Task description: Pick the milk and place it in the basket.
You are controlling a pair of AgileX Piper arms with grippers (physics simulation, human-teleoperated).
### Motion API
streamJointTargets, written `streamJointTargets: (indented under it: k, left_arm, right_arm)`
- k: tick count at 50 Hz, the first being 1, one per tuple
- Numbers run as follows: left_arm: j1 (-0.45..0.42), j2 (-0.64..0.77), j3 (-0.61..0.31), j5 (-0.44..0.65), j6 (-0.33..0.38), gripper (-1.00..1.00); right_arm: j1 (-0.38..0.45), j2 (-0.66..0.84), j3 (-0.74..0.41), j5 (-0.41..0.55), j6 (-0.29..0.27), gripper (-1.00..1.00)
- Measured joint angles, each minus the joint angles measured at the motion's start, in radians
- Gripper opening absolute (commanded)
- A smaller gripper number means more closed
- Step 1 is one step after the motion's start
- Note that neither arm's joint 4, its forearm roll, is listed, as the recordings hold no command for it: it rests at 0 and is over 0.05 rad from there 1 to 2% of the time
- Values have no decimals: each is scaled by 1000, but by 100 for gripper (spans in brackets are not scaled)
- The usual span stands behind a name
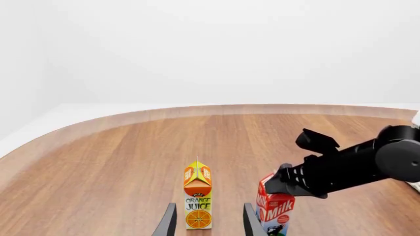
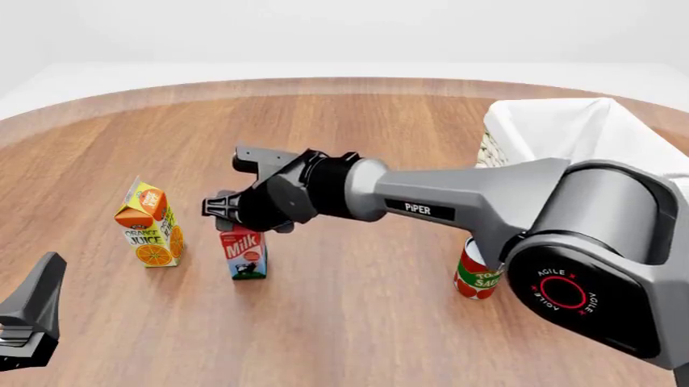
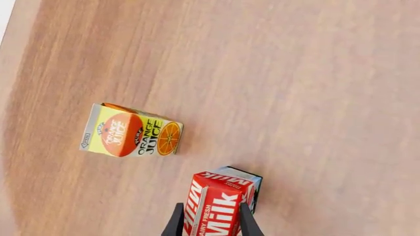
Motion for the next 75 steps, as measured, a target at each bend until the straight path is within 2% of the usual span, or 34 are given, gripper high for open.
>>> streamJointTargets:
  k: [29,75]
  left_arm:
    - [0,0,0,0,0,100]
    - [0,0,0,0,0,100]
  right_arm:
    - [4,-33,27,-17,-29,-100]
    - [6,-66,39,-27,-27,-100]
